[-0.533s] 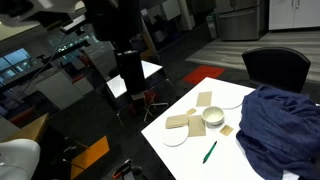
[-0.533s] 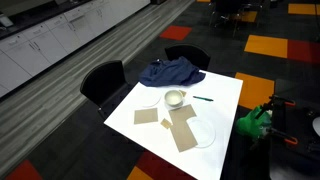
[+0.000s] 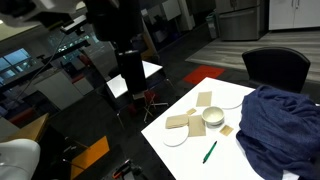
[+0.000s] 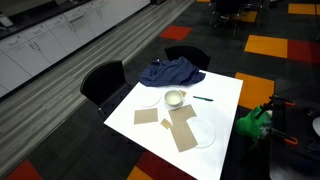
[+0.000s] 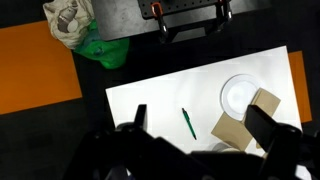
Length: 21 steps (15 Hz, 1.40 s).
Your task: Move the pen to the right
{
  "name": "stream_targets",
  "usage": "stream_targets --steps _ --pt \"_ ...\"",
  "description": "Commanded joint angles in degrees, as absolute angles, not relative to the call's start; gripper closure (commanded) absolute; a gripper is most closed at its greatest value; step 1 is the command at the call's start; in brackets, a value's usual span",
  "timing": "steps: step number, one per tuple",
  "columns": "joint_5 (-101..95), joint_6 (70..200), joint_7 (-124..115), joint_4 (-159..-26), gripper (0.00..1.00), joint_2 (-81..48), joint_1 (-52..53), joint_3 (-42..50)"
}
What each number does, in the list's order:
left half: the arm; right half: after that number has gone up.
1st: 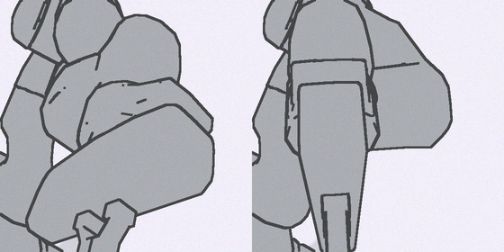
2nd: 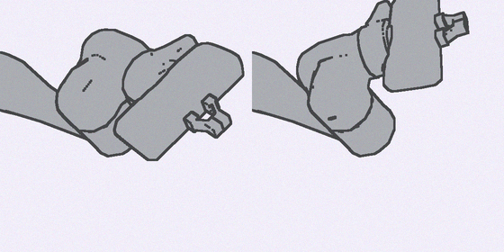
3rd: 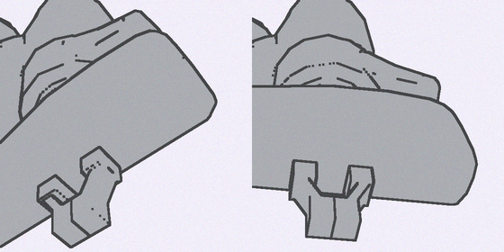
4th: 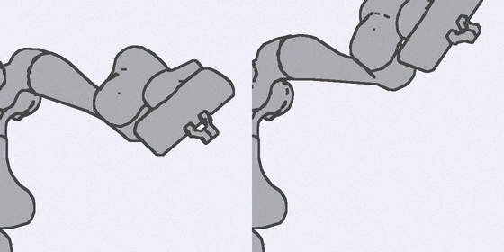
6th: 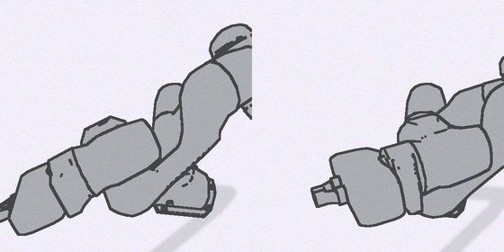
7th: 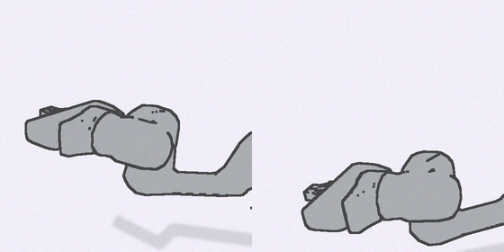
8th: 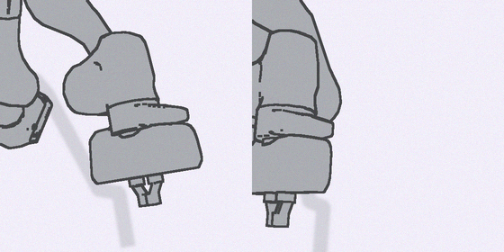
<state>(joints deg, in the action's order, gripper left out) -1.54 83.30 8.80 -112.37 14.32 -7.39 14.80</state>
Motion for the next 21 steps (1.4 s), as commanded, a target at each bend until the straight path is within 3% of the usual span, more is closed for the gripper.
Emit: stream_targets --steps 1,13,21 --pt "-2.7 87.9 8.5 -114.6 0.00 13.9 -7.9 12.9" --pt "-12.5 115.1 15.3 -125.3 0.00 3.0 -7.3 9.3" --pt "-9.0 133.2 27.6 -130.3 0.00 -4.3 -8.1 9.0"
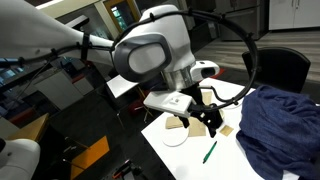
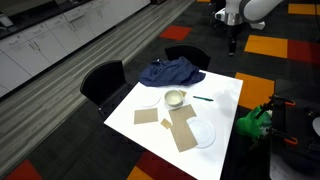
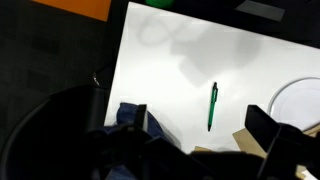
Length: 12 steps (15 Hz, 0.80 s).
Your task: Move the pen to the right
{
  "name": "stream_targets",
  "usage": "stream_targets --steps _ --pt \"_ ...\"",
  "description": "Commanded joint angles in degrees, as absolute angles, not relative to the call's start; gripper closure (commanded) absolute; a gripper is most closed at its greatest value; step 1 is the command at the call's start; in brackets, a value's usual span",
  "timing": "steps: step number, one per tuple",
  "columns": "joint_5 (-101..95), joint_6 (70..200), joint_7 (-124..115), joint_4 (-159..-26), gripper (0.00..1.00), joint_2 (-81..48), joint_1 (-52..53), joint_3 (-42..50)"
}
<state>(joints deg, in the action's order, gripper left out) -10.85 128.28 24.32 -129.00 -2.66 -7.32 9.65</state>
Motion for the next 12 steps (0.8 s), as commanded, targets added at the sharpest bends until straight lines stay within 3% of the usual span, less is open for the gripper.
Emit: stream_targets --steps 1,9,12 --pt "-8.4 134.6 28.2 -130.5 0.00 -5.4 -8.1 8.8" --pt "-9.6 133.1 26.5 -129.8 0.00 -6.2 -8.1 8.6" --pt "-11.3 138.9 25.7 -132.7 0.00 -7.2 -8.0 8.6"
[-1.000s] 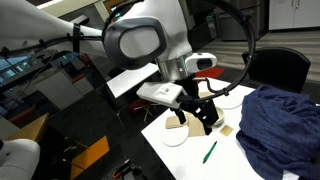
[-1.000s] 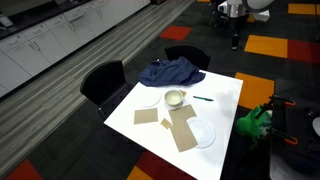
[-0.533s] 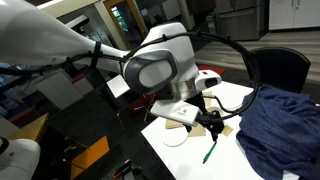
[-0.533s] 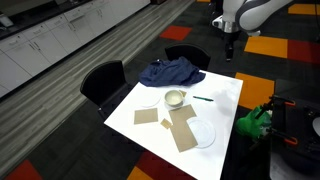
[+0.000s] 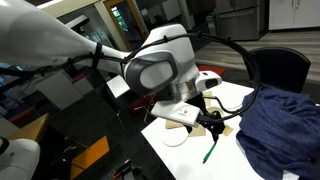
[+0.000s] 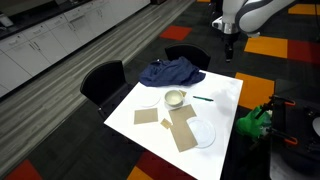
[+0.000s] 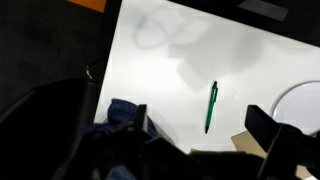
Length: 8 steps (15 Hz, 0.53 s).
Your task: Move the pen to the right
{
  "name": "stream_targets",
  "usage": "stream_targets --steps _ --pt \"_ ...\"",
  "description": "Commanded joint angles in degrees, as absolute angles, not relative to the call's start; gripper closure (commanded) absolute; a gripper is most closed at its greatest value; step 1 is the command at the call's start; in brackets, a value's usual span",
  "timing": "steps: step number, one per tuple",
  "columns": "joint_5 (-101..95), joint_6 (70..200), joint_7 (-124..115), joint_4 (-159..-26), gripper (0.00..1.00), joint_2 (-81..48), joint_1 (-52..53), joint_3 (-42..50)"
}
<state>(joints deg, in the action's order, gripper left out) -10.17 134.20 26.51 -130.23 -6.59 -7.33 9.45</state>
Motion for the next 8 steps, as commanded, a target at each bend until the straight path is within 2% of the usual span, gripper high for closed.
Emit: stream_targets --steps 1,8 --pt "-11.3 141.5 25.9 -134.0 0.00 -7.5 -8.0 8.5" --pt "-7.6 157.2 28.0 -137.6 0.00 -14.0 -9.1 6.0"
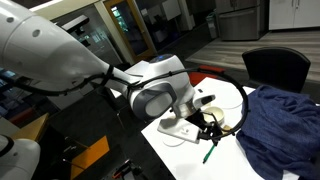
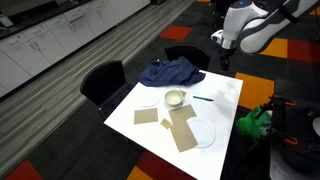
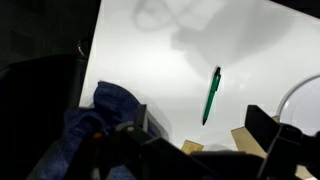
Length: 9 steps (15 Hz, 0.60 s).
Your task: Move the pen to the right
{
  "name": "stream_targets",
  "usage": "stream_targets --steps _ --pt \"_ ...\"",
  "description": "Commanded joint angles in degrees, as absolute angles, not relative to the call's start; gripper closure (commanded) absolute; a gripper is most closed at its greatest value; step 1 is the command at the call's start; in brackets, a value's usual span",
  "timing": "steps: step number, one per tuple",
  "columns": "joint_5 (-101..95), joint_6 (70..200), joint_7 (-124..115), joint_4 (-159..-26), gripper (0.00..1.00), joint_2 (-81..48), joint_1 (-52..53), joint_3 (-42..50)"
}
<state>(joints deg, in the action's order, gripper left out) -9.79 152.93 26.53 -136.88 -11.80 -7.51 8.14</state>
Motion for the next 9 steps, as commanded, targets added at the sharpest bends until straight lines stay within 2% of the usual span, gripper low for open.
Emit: stream_targets --steps 1,9 --pt "-6.8 158.0 28.5 -137.2 0.00 -15.6 -9.5 5.1" --pt "-5.8 162.0 28.5 -132.8 0.00 -27.5 -12.0 0.4"
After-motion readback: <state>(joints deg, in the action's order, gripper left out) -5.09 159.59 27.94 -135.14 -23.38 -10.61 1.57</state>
